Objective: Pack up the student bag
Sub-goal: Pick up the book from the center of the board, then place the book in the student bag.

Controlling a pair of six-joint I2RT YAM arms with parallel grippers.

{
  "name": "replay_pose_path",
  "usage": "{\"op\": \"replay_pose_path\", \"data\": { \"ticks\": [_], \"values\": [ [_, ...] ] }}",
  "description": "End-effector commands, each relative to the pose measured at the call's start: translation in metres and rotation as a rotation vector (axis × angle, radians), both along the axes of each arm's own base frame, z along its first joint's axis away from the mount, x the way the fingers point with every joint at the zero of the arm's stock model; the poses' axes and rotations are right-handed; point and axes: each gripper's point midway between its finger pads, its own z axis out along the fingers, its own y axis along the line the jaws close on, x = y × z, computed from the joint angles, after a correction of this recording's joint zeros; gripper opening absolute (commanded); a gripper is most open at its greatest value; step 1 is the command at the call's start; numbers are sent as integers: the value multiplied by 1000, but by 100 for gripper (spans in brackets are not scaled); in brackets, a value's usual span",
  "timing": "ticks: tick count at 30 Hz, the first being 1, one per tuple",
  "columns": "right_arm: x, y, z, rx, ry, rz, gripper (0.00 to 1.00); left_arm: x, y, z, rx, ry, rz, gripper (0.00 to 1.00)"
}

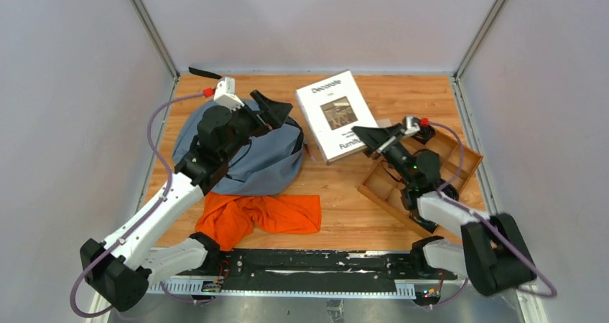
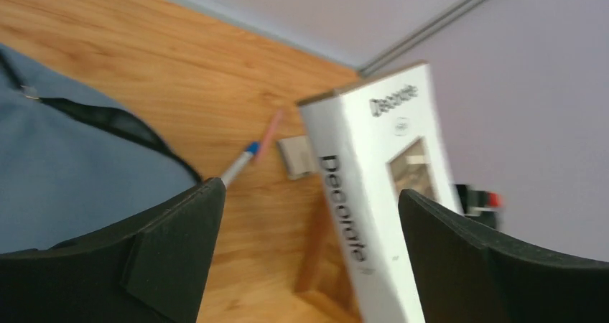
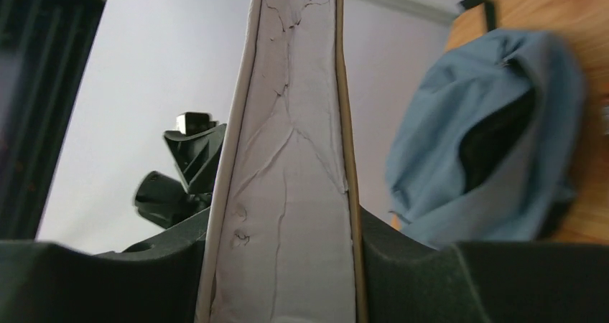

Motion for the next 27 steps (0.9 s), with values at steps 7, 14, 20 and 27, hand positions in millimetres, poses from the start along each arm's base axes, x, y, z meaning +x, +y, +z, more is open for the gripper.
{"op": "replay_pose_path", "data": {
  "ticks": [7, 14, 20, 27],
  "values": [
    [-33, -134, -70, -701, 183, -468, 7, 10, -4, -132, 943, 247, -88, 100],
    [-48, -148, -56, -833, 161, -499, 7, 32, -9, -168, 1005, 292, -16, 94],
    [-49, -139, -64, -811, 170, -446, 7, 39, 2, -182, 1038, 336, 78, 65],
    [-43, -131, -69, -796, 166, -400, 8, 48, -21, -191, 1022, 342, -2, 83]
  ]
}}
